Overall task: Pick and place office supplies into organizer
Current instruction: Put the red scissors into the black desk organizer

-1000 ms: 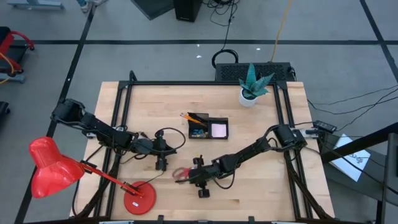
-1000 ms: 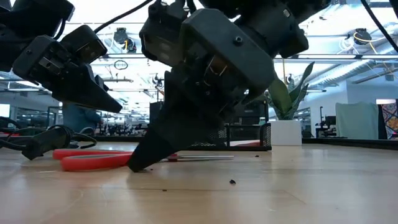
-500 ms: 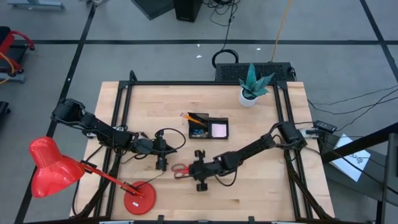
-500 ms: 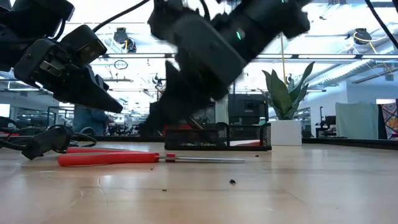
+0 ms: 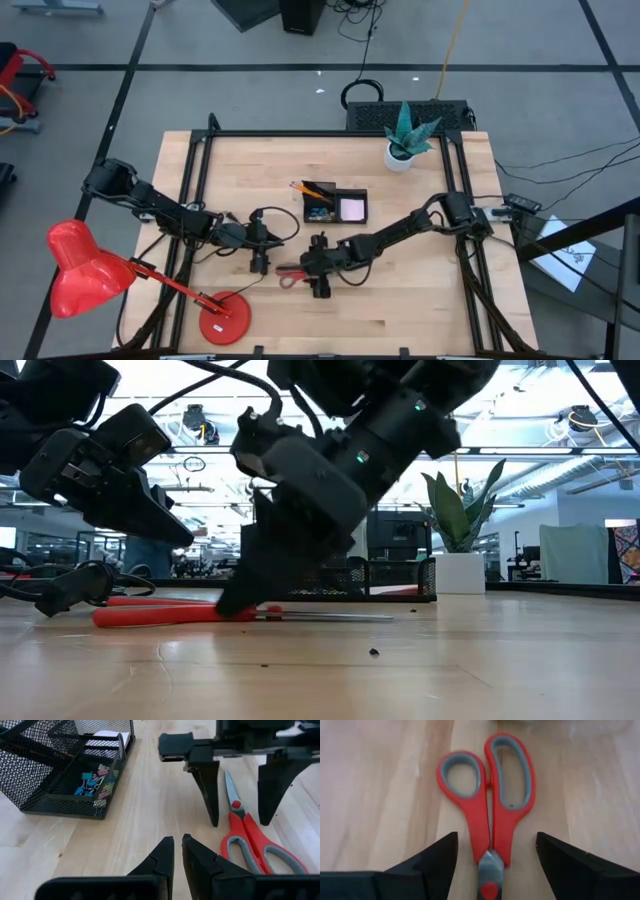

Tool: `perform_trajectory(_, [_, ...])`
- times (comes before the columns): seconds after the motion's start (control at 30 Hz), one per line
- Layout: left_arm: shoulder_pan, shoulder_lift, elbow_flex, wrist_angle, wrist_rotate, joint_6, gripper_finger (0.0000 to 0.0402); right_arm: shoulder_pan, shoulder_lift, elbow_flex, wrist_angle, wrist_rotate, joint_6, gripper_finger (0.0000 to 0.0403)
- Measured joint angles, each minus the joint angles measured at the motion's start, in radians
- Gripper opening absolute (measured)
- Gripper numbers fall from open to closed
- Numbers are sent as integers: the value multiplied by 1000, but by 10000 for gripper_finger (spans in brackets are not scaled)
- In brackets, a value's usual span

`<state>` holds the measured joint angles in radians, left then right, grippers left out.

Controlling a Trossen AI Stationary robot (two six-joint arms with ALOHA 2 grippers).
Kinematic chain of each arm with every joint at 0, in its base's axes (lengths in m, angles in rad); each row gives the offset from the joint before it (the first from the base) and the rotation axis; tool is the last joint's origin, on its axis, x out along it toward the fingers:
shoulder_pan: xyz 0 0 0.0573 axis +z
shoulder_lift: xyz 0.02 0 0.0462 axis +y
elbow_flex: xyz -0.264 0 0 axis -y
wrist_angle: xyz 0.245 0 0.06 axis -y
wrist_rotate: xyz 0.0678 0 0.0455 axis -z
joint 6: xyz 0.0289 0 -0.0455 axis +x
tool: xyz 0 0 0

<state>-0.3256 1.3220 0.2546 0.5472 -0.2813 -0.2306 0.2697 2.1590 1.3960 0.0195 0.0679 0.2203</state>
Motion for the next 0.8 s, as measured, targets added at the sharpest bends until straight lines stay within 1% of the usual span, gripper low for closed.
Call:
perform_trajectory(0.07, [0, 0, 0, -2, 0, 0, 46, -4, 0, 2, 1, -20, 6, 270])
perform_trajectory(0.2, [0, 0, 0, -7, -3, 6, 46, -2, 0, 2, -4, -15, -8, 273])
perform_trajectory(0.37, [0, 0, 0, -7, -5, 15, 47, -4, 35, 5, 16, -10, -29, 258])
perform_trajectory(0.53, [0, 0, 0, -9, -8, 17, 47, -4, 92, 7, 53, -2, -5, 237])
perform_trajectory(0.6, [0, 0, 0, -9, -8, 17, 47, -4, 108, 6, 50, -7, 2, 223])
perform_trajectory(0.67, [0, 0, 0, -9, -8, 19, 47, -7, 115, 6, 45, -34, 4, 200])
perform_trajectory(0.8, [1, 0, 0, -10, -8, 19, 47, -8, 116, 5, 50, -49, 32, 121])
